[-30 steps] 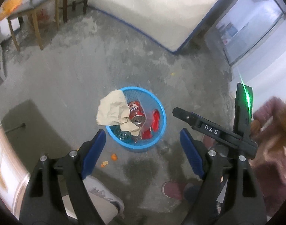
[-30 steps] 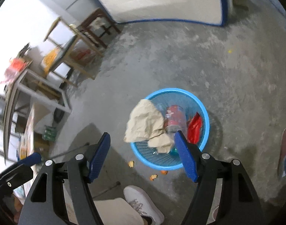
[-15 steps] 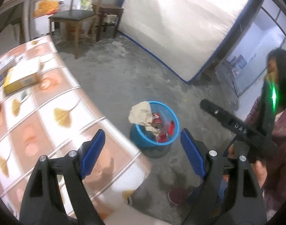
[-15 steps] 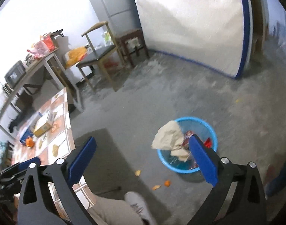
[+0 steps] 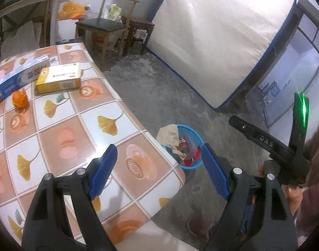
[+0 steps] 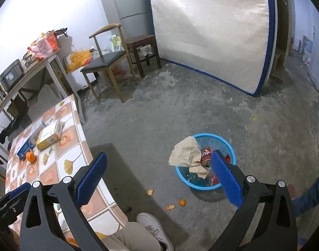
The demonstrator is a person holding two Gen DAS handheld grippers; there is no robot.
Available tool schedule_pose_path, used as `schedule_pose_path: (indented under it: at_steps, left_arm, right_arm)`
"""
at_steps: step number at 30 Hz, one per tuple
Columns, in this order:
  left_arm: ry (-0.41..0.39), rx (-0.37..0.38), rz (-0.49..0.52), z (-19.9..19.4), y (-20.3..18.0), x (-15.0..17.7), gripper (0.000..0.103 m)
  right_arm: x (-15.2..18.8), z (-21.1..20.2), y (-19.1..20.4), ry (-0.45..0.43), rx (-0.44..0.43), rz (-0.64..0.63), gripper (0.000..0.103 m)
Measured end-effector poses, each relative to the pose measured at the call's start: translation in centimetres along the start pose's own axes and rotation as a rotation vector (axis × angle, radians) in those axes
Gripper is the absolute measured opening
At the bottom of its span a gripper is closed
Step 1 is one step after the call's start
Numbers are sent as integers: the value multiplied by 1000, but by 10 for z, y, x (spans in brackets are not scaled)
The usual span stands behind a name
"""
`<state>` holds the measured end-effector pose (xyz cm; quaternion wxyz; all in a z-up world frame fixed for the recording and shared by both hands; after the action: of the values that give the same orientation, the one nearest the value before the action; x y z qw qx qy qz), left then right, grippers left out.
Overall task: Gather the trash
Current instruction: 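Pull both tools back from the wastebasket, then move both tools over the table toward the orange peel and boxes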
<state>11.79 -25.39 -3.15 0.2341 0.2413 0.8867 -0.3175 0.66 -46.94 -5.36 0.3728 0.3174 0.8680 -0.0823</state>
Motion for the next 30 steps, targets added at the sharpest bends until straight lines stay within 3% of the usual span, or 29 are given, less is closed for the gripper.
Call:
schedule_pose_path:
  at_steps: [6,13,19,30]
  left_arm:
    - [-35,-26,-48,-13,27,-2,78]
    - [-83,-80,-97,-36,65,-12,80]
    - [-121,-165,-136,-63,107,-22,82]
    - [-202,-324,-259,-123,192,-28,87]
  right_arm:
    - [-3,-1,25,31,112,-138,97]
    - [-12,-9,77,-8,140,-277,96]
    - [-19,-10,137,-47,61,-343,96]
    - [-8,4,216,-23,-209,-390,96]
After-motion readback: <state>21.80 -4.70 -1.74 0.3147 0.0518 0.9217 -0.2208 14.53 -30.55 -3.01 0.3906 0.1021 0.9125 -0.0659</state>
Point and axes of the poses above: each gripper's, at about its wrist camera, not at the fingertips, and z roughly the way its jaws point, y to its left, x to its underside, the point moved 7 cm from there along z, roughly the way its jaws point, and after that the axes turned 7 degrees about -z, right-handed, at the moved point
